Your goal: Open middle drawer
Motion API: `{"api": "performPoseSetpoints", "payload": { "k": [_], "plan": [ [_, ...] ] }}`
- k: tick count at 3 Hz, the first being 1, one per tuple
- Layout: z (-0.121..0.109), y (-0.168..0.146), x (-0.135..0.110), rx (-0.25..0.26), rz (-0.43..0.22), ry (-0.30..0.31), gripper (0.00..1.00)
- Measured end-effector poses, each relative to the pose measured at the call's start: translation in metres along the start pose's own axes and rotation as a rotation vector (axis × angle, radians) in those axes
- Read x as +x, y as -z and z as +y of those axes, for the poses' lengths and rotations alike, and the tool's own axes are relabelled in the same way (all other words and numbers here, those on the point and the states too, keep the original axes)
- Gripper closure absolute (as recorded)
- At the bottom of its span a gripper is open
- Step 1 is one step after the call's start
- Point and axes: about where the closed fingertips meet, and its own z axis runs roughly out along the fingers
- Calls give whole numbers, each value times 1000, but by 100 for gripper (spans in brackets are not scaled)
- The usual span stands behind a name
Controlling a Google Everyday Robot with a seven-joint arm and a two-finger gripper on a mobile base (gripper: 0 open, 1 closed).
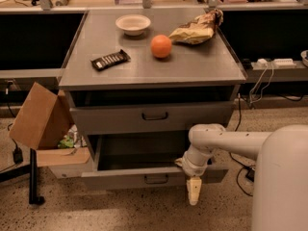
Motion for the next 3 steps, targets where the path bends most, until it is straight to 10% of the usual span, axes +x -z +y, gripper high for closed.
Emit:
{"api": "performPoseSetpoints", "payload": {
  "k": [3],
  "plan": [
    [33, -7, 5, -58, 32, -39, 65]
  ]
}}
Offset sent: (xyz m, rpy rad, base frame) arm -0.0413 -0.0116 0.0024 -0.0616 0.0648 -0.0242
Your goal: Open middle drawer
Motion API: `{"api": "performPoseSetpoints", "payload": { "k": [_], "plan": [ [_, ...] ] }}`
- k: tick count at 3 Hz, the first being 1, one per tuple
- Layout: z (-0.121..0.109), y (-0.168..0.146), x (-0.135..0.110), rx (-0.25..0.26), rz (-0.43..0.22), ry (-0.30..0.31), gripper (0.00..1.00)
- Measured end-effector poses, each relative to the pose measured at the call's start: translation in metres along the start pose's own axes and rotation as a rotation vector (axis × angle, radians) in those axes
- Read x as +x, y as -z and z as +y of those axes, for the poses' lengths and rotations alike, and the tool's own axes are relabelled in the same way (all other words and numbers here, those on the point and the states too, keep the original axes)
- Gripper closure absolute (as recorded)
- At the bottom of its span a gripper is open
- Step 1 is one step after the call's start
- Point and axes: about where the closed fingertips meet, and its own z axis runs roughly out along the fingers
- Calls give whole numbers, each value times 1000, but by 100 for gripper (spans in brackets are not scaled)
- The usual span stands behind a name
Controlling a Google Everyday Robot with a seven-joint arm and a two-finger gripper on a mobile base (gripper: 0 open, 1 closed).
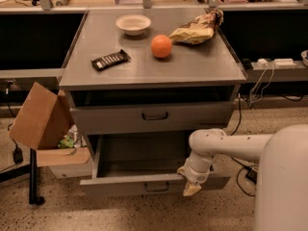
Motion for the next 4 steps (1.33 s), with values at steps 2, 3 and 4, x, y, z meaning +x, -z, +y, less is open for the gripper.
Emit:
{"api": "performPoseSetpoints", "payload": {
  "k": [2, 3, 4],
  "plan": [
    [4, -6, 4, -21, 8, -1, 100],
    [4, -8, 4, -25, 9, -1, 97],
    [4, -8, 3, -25, 9, -1, 73]
  ]
}}
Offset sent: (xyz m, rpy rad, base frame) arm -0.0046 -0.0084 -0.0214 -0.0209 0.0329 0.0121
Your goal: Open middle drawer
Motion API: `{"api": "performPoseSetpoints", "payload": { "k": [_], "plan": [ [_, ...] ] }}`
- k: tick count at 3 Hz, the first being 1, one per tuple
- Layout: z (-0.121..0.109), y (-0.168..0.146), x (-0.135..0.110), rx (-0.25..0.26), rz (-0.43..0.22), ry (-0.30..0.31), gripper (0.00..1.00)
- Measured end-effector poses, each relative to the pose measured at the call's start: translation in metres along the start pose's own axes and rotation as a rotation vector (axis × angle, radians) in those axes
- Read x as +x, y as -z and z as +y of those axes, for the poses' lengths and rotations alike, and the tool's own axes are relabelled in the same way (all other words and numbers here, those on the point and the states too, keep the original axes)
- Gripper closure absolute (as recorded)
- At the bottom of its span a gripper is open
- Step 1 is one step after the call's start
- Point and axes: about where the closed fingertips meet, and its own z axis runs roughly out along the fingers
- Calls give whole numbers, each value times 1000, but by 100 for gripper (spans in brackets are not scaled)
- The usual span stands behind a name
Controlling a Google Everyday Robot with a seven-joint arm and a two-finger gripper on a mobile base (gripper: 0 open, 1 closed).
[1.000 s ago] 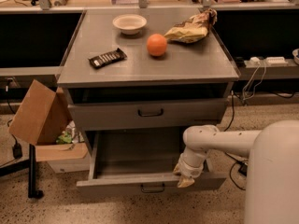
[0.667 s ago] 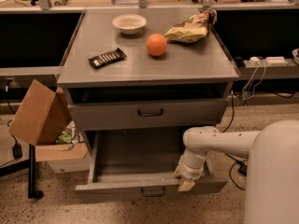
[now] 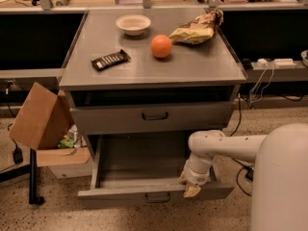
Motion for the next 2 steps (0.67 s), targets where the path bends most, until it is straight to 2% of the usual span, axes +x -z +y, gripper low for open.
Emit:
{"api": "performPoseSetpoints", "payload": {
  "k": [2],
  "plan": [
    [0, 0, 0, 0, 0, 0, 26]
  ]
}}
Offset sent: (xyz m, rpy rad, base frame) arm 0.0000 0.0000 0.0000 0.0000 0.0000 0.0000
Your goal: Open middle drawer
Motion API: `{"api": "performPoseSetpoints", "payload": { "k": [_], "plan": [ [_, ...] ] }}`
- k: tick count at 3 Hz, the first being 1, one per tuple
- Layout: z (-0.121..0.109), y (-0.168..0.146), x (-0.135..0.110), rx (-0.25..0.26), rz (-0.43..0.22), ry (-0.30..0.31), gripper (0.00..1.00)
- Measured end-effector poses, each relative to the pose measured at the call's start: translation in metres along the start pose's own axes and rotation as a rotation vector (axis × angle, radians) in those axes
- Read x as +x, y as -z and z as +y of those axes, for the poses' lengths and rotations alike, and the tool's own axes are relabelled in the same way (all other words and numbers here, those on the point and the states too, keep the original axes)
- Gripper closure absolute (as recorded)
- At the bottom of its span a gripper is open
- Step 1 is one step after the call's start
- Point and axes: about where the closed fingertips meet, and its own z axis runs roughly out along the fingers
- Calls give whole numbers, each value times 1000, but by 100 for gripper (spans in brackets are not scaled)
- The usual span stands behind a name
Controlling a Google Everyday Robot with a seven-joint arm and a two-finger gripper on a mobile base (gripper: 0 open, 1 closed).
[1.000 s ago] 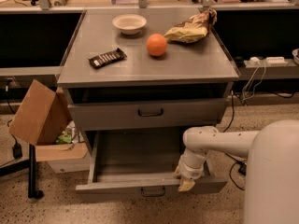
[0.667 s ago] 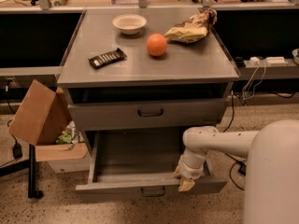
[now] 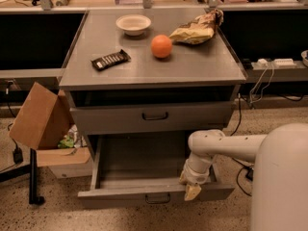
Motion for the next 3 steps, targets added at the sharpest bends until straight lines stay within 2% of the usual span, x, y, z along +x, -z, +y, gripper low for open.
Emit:
{"api": "performPoseSetpoints", "payload": {
  "k": [1, 2, 3],
  "plan": [
    [0, 0, 0, 0, 0, 0, 5],
    [0, 0, 0, 0, 0, 0, 0],
    [0, 0, 0, 0, 0, 0, 0]
  ]
}}
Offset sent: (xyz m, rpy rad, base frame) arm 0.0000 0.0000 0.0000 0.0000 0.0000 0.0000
